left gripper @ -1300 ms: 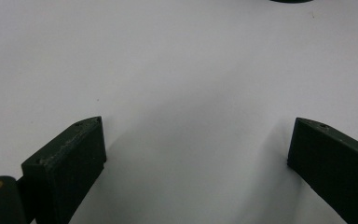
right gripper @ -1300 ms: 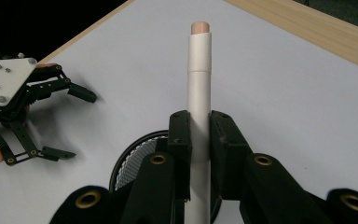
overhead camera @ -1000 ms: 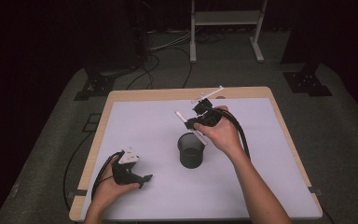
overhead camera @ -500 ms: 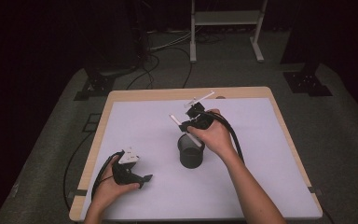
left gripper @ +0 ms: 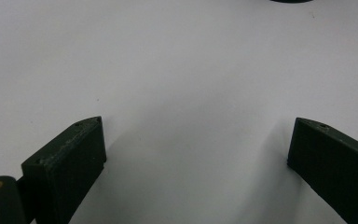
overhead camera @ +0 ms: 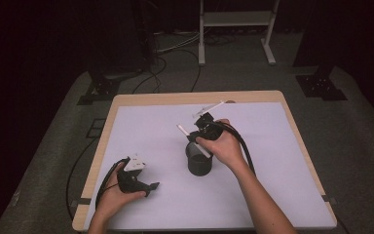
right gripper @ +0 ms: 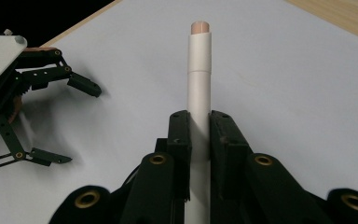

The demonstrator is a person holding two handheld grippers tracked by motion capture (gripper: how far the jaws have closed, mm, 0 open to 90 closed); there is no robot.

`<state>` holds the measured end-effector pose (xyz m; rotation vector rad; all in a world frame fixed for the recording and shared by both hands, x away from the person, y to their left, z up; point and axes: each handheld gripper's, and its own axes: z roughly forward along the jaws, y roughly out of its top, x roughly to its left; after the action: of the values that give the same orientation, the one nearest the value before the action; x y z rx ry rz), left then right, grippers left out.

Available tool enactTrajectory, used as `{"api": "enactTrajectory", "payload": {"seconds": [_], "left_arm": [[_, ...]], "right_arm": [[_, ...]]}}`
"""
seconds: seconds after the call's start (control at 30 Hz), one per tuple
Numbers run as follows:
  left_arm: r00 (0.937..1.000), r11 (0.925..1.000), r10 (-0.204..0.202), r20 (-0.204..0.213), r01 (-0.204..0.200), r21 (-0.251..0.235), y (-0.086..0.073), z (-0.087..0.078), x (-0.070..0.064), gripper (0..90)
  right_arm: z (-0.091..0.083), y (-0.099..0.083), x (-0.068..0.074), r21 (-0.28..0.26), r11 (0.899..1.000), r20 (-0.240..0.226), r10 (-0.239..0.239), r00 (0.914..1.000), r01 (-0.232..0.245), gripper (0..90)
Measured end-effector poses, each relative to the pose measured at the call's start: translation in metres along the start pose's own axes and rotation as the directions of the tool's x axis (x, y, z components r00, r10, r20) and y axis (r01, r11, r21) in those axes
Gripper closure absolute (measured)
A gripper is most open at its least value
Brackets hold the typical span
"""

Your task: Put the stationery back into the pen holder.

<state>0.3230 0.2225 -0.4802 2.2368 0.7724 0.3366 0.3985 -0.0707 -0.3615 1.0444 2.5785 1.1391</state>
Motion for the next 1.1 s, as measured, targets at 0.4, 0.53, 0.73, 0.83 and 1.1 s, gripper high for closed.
{"api": "enactTrajectory", "payload": {"seconds": [0.4,0.53,0.73,0.83,1.1], "left_arm": [[1.0,1.0,0.001,0.001,-0.001,0.0,0.0,0.0,0.0,3.2],[1.0,1.0,0.001,0.001,-0.001,0.0,0.0,0.0,0.0,3.2],[1.0,1.0,0.0,0.001,0.0,0.0,0.0,0.0,0.0,3.2],[1.0,1.0,0.0,0.001,0.0,0.0,0.0,0.0,0.0,3.2],[1.0,1.0,0.001,0.0,-0.001,-0.001,0.0,0.0,0.0,3.2]], "right_arm": [[0.0,-0.002,0.001,0.001,1.0,0.0,-0.011,0.9999,0.011,76.9],[0.001,-0.002,0.0,0.004,1.0,0.002,-0.012,0.9999,0.012,76.3],[0.0,-0.003,0.0,0.01,1.0,0.011,-0.014,0.9998,0.014,75.6],[-0.004,-0.002,-0.001,0.004,1.0,0.016,-0.017,0.9997,0.017,74.6],[-0.019,-0.007,-0.007,-0.004,1.0,0.034,-0.022,0.9992,0.023,71.1]]}}
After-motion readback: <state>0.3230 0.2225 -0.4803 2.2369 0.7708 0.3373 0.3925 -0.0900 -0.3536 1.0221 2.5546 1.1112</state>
